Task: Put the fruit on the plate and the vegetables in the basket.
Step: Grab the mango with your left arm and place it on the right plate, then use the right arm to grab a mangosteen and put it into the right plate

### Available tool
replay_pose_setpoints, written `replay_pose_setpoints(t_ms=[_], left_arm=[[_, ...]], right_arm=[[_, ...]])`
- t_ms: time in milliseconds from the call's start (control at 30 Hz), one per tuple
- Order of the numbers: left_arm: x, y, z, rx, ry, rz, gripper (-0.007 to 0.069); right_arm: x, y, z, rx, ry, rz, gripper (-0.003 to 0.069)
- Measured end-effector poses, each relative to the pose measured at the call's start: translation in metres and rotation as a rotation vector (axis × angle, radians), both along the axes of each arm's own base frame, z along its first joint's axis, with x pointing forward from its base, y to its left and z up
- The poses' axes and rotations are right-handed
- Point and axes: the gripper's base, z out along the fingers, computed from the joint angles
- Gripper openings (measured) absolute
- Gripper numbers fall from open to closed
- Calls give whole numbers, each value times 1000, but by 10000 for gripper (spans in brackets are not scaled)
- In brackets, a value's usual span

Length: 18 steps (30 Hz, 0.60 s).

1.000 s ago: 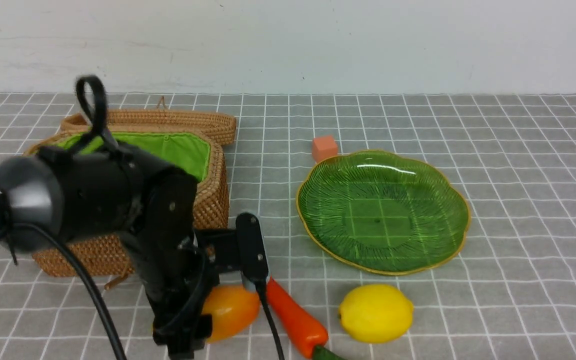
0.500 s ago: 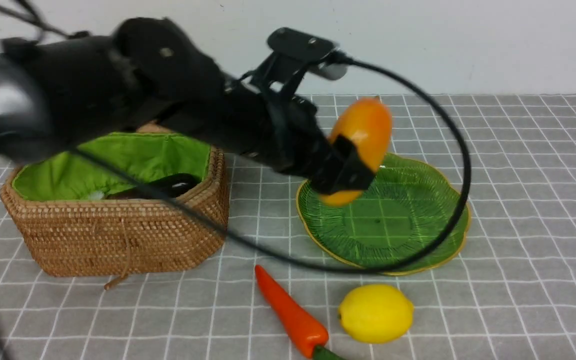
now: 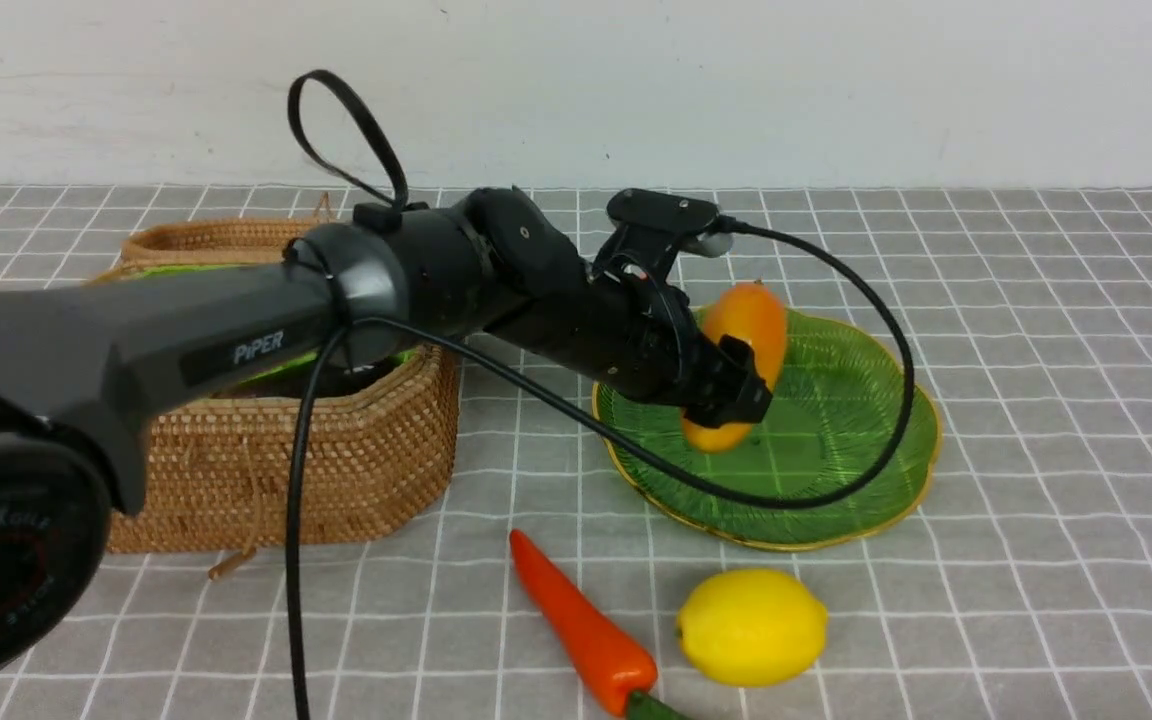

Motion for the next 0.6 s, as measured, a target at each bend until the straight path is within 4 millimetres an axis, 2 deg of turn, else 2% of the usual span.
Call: replay_pose_setpoints(t_ms=[100, 267, 333, 433, 467, 500, 533, 567, 600], left_arm=[[0, 0, 1, -6, 0, 6, 498], [-2, 2, 4, 1, 16, -6, 621], [-3, 5, 8, 10, 15, -18, 643], [-6, 17, 29, 27, -4, -42, 654], [-11, 29, 51, 30, -21, -58, 639], [-11, 29, 50, 34, -16, -63, 636], [-18, 39, 68, 39, -19, -84, 616], [-29, 56, 92, 60, -21, -115, 566], [-33, 59, 99, 62, -19, -126, 559]], right_arm=[[0, 0, 0, 0, 0, 0, 240], [0, 0, 0, 0, 0, 0, 240], [0, 0, 0, 0, 0, 0, 240], [0, 0, 0, 0, 0, 0, 240], [0, 0, 0, 0, 0, 0, 240], [0, 0, 0, 0, 0, 0, 240], [0, 0, 0, 0, 0, 0, 240], [0, 0, 0, 0, 0, 0, 240], [0, 0, 0, 0, 0, 0, 240]])
